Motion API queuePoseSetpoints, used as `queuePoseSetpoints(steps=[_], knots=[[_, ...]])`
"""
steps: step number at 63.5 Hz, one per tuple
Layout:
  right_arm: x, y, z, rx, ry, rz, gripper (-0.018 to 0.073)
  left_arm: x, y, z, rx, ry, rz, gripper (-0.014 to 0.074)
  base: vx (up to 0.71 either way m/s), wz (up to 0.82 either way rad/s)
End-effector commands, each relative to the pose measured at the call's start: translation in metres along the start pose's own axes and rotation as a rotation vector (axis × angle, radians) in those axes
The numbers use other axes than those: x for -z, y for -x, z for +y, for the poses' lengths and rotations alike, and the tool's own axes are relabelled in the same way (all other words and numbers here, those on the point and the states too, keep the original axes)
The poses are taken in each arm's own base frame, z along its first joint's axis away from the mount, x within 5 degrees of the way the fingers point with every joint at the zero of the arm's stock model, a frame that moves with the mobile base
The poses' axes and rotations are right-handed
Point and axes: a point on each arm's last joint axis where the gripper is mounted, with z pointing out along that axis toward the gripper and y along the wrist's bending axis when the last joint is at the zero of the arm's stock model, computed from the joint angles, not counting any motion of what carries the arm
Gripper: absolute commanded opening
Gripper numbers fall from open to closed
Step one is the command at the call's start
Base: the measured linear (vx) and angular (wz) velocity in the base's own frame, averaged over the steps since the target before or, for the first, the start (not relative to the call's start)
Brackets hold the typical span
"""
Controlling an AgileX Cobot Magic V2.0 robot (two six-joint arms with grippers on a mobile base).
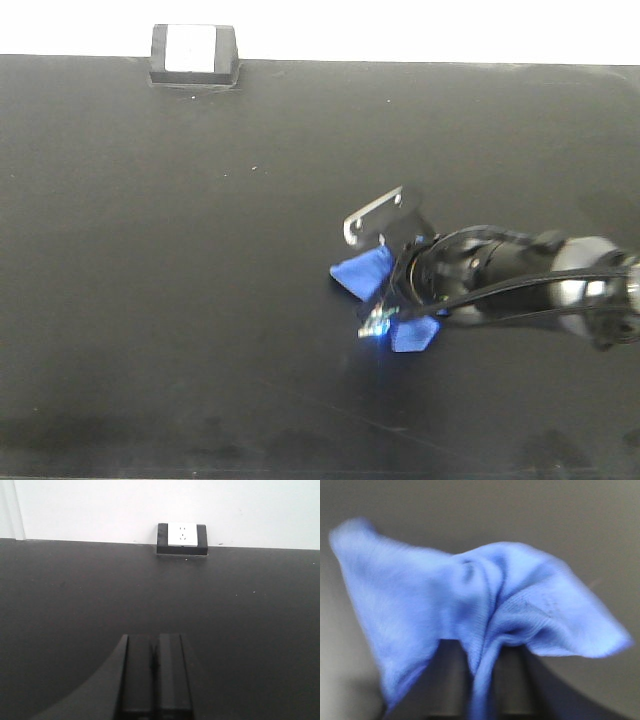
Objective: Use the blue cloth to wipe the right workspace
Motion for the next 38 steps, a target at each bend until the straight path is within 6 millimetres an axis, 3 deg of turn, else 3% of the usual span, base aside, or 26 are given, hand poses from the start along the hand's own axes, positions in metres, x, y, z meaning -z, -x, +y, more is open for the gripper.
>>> queuePoseSetpoints(steps=[1,13,21,38], knots=[[0.024,0.023,-0.007,-0.075,0.014,-0.122,0.0404,-0.001,-0.002,-0.001,0.008,-0.010,-0.068,-0.0006,0.00,0.00],[0.052,0.033,-0.016,-0.136,0.031,-0.216,0.0522,-0.001,-0.002,-0.001,0.008,-0.010,-0.068,-0.0006,0.00,0.00],[0.082,0.040,-0.023,-0.112,0.061,-0.321,0.0523,-0.001,-0.002,-0.001,0.008,-0.010,-0.068,-0.0006,0.00,0.00],[0.150,0.039,-0.043,-0.256,0.134,-0.493,0.0523,-0.001,-0.002,-0.001,0.008,-0.010,-0.068,-0.0006,0.00,0.00]])
